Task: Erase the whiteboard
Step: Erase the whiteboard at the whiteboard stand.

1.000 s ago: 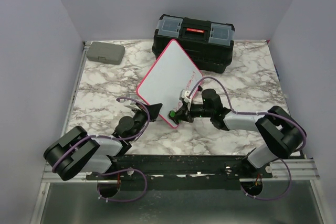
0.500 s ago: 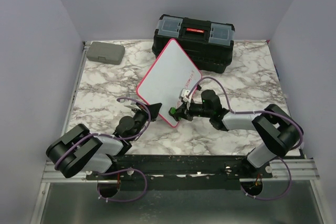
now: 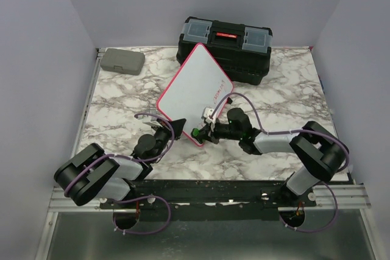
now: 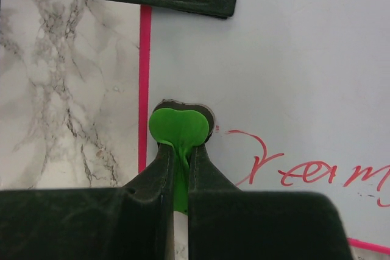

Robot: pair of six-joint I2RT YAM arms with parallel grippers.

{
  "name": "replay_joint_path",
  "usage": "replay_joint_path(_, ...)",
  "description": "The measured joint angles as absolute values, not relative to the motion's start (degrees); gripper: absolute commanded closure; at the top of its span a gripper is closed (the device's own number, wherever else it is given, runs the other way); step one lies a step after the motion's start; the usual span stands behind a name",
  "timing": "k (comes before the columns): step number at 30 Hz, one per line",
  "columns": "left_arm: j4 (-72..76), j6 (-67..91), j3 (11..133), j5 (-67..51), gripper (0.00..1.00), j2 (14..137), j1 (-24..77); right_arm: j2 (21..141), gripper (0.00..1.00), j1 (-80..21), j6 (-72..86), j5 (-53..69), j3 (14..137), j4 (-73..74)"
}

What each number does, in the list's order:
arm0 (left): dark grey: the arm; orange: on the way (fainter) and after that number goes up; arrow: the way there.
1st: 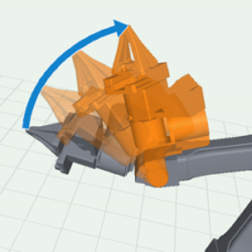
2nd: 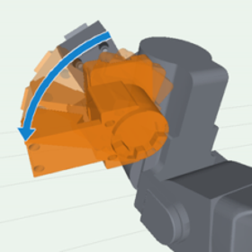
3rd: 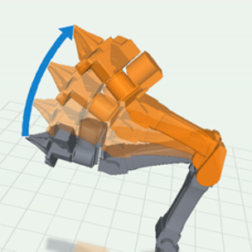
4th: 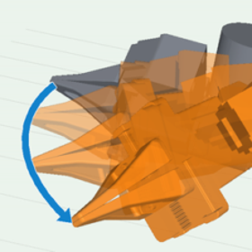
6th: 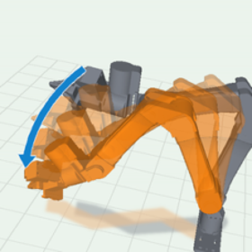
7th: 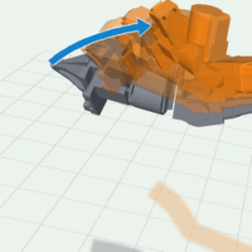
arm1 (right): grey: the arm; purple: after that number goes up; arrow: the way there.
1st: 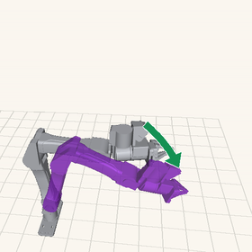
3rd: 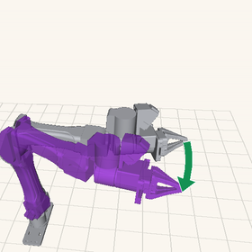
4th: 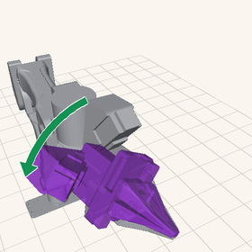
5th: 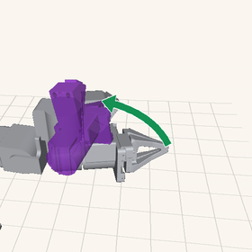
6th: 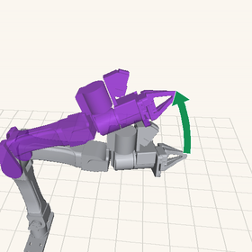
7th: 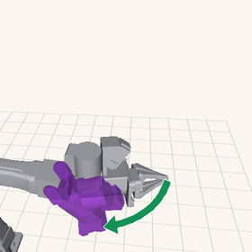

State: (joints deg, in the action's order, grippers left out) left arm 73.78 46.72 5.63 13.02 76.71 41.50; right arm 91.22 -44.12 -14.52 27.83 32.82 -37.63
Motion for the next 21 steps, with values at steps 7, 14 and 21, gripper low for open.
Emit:
replay_joint_path(7, 73.8, 46.7, 5.2, 13.5, 1.0, 76.5, 41.0, 92.6, 0.99, -42.6, -10.4, 25.9, 34.2, -37.9)
replay_joint_path(14, 73.8, 46.8, 5.2, 13.4, 1.0, 76.5, 41.0, 92.2, 0.99, -42.7, -13.0, 26.3, 34.4, -37.2)
replay_joint_path(21, 73.2, 46.8, 5.2, 13.5, 1.0, 75.9, 40.9, 91.6, 0.99, -44.7, -12.7, 21.4, 34.5, -36.9)
